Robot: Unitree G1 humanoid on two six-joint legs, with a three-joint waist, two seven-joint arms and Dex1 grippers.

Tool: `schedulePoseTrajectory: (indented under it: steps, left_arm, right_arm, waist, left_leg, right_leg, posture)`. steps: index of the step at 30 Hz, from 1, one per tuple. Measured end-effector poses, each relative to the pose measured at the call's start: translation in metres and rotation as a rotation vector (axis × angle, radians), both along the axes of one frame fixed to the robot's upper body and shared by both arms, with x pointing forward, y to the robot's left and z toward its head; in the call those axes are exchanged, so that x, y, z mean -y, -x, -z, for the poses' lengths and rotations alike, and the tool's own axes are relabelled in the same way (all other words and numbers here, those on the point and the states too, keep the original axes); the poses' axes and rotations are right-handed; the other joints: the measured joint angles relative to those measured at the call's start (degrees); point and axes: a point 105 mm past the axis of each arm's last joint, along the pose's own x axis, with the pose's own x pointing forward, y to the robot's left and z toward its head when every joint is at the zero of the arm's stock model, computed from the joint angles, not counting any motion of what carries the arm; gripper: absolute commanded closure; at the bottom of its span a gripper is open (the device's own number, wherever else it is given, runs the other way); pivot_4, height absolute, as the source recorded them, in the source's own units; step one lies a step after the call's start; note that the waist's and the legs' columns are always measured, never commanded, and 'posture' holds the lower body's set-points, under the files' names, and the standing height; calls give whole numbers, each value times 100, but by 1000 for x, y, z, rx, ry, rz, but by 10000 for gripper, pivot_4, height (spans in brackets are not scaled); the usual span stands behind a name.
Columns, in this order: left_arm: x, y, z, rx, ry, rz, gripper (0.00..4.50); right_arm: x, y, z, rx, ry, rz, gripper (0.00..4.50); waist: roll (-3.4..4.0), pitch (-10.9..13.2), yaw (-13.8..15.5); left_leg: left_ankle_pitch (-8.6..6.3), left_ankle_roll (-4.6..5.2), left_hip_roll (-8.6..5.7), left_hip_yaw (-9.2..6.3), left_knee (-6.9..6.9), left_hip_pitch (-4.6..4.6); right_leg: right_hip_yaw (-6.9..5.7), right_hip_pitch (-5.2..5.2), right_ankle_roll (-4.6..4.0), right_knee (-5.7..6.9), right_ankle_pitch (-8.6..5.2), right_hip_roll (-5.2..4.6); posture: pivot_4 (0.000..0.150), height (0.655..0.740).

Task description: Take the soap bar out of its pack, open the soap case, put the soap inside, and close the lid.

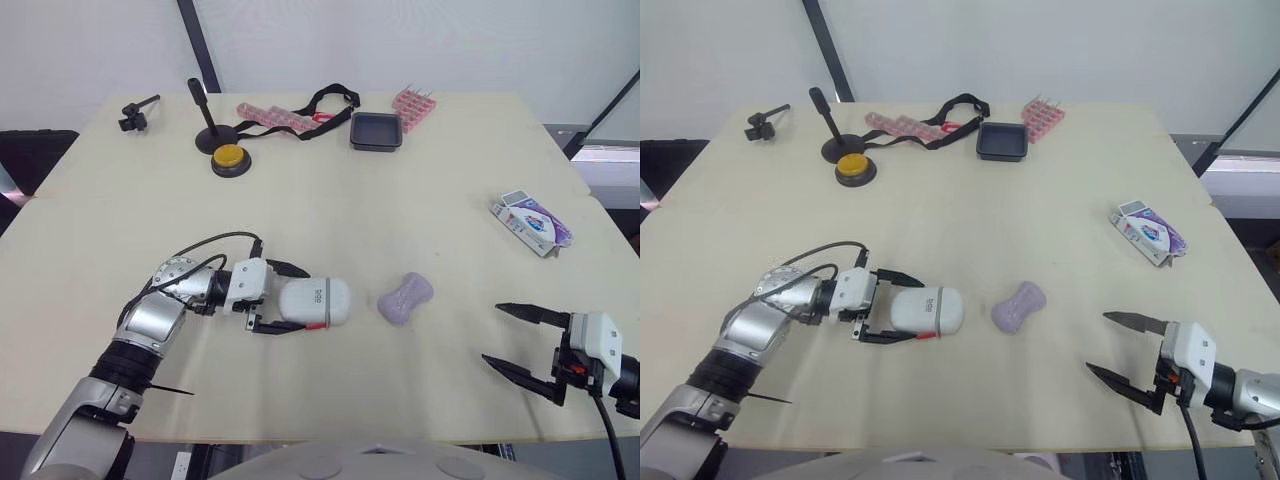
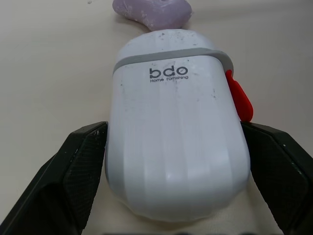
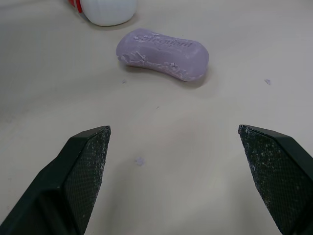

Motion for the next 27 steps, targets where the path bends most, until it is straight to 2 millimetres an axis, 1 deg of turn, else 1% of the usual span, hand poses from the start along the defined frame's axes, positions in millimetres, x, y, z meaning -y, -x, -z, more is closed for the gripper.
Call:
schedulePoseTrajectory:
  steps: [8, 12, 20, 24, 26, 27]
  left_arm:
    - [3, -2, -3, 25, 5, 8, 203]
    - [4, -2, -3, 26, 9, 12, 9936]
    - [4, -2, -4, 35, 7, 15, 9936]
    - [4, -2, -4, 73, 6, 28, 9936]
    - [3, -3, -4, 99, 15, 27, 9936]
    - [3, -5, -7, 130, 31, 18, 9936]
  right_arm:
    - [0, 0, 0, -1, 3, 1, 0]
    - [0, 0, 1, -2, 4, 1, 0]
    - [2, 1, 2, -8, 5, 7, 0]
    - [2, -1, 1, -31, -1, 5, 0]
    - [2, -3, -5, -85, -18, -4, 0]
    - [-1, -7, -14, -149, -66, -3, 0]
  waist:
    - [0, 0, 4]
    - [0, 0, 0]
    - [0, 0, 1]
    - [1, 1, -1]
    - [3, 1, -3]
    - [6, 6, -5]
  left_leg:
    - [0, 0, 0, 0, 0, 0]
    - [0, 0, 0, 0, -1, 0]
    - [0, 0, 0, 0, -1, 0]
    - [0, 0, -1, 0, -1, -1]
    - [0, 0, -1, 1, -1, 0]
    - [1, 1, -2, 1, -1, 1]
  right_leg:
    - [0, 0, 0, 0, 0, 0]
    - [0, 0, 0, 0, 0, 0]
    - [0, 0, 0, -1, 0, 0]
    - [1, 0, 0, -1, 0, 0]
    - [2, 1, 0, -1, 0, 1]
    - [6, 1, 1, 0, 1, 4]
  posture:
    - [1500, 7291]
    - [1500, 7291]
    - [1500, 7291]
    - [1500, 7291]
    - [1500, 7291]
    - [1500, 7291]
